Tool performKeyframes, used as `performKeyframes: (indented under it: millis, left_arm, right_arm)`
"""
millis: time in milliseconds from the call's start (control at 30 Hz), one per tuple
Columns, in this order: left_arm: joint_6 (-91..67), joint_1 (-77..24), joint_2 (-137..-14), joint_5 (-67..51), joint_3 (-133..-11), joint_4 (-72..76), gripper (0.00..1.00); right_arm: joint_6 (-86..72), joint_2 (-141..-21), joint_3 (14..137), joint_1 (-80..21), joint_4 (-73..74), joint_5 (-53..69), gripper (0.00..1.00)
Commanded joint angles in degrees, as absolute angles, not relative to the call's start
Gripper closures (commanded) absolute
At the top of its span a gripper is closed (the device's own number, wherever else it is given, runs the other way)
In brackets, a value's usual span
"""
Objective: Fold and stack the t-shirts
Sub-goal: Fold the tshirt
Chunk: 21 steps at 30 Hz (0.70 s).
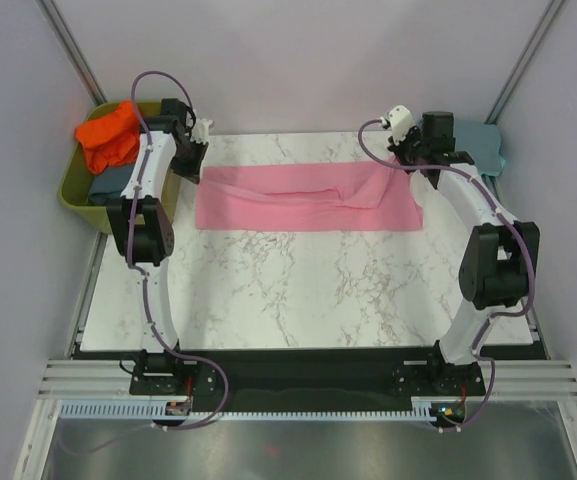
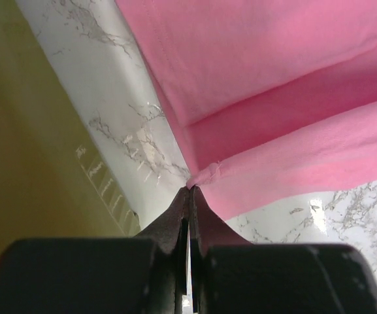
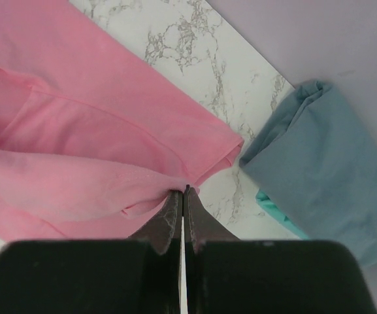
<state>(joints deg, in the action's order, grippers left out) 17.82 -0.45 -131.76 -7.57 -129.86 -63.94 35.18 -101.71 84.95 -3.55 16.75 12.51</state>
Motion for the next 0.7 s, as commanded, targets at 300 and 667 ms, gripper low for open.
performKeyframes:
  millis: [300, 667]
  left_arm:
    - [17.4, -0.26, -138.6, -2.81, -136.23, -63.81, 0.98]
    - [14.94, -0.61, -135.62, 4.65, -131.75, -62.67, 0.4]
  right_arm:
    - [32.34, -118.99, 103.0, -3.43, 13.62, 11.69, 1.0]
    - [29.54, -125.07, 108.02, -4.3, 10.82, 8.8, 0.62]
